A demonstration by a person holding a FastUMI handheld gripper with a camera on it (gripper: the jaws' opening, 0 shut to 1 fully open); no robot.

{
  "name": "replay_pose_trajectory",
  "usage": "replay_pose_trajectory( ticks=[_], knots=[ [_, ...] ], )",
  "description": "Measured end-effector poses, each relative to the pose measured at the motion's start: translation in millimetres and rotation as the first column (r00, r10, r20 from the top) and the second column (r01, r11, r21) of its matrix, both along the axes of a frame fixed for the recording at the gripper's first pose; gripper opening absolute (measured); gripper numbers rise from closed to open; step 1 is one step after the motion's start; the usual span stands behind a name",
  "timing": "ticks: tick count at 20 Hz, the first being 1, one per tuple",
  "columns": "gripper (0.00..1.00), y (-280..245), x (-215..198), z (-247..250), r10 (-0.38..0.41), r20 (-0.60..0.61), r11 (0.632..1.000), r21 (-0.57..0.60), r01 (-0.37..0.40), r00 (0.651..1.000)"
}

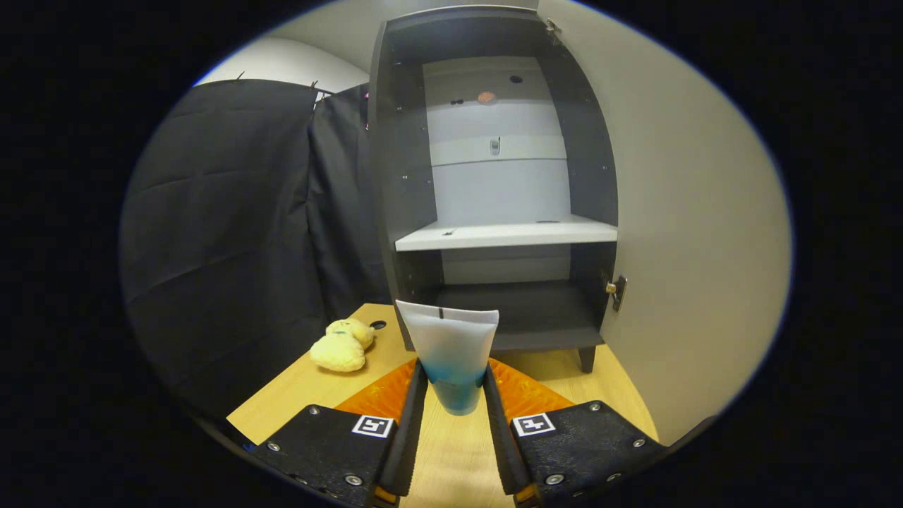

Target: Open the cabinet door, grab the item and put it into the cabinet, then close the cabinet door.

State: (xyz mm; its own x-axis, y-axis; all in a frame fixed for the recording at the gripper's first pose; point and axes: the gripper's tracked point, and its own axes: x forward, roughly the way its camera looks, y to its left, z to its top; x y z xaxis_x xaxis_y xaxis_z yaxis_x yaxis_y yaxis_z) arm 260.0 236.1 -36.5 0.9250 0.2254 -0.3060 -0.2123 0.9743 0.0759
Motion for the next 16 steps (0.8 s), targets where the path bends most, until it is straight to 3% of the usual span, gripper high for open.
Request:
replay_pose_trajectory(
  ticks=[8,16],
  knots=[
    [0.47,-3.9,34.5,44.7,-0.023,0.100,1.000,0.023,0.021,0.995],
    [0.47,-0.1,74.6,71.2,-0.070,0.125,0.996,0.060,0.063,0.990]
  ],
)
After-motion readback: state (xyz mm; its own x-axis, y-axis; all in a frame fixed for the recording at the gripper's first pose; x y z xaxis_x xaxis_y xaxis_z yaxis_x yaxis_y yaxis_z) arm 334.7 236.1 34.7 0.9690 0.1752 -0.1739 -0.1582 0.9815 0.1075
